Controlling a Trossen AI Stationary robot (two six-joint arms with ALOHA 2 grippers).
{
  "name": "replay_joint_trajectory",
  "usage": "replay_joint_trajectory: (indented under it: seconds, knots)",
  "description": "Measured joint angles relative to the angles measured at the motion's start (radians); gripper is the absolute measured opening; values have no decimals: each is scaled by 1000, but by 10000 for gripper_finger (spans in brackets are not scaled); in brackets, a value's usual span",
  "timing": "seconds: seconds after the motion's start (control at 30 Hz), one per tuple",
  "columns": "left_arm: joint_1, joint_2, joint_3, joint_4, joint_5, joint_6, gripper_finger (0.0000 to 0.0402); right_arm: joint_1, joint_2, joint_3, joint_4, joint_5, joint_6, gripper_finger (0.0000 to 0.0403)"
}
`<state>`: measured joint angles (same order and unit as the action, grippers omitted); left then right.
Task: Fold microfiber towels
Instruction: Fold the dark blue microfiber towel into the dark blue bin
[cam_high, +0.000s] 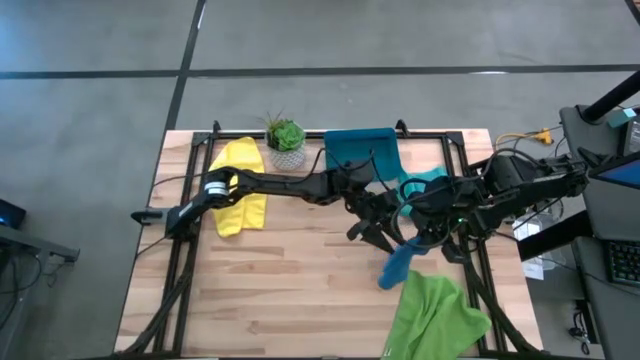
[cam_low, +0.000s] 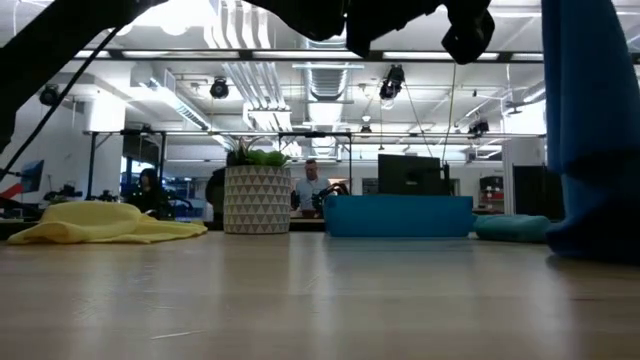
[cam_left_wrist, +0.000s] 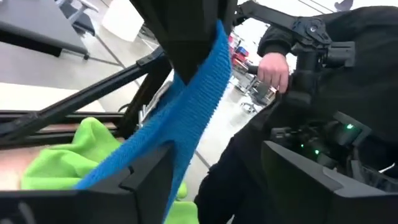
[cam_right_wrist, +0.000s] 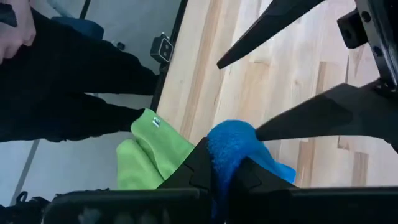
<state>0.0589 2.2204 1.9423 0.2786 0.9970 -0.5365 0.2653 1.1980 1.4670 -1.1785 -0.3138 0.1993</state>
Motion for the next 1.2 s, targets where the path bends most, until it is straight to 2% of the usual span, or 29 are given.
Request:
replay_joint_trajectory:
  seconds: [0.07,0.17,0.27,0.33,0.5,0.63,0.83,0.9,1.0,1.2]
  knots:
    - [2,0,0,0,-42,19,205,0,0,0,19,-1,3,9]
    - [6,0,0,-1,-168,71,190,0,0,0,61,-20,13,9]
    - [11,0,6,1,-211,90,185,0,5,0,99,-66,27,9]
    - [12,0,7,3,-190,90,184,1,12,0,97,-78,36,9]
    - [5,0,1,5,29,38,184,-13,13,-1,37,-52,28,9]
    - [3,0,-3,0,126,-9,184,-39,2,-1,-4,-41,28,9]
    - [3,0,-3,1,128,-8,184,-48,-3,17,-47,-20,10,9]
    - [5,0,-3,2,78,-4,184,-48,1,27,-51,-34,-4,9]
    - [16,0,-6,1,16,-3,184,-43,26,46,-12,-105,-26,9]
    - [55,-7,-31,-62,-3,-7,184,-41,172,153,-32,-278,-124,9]
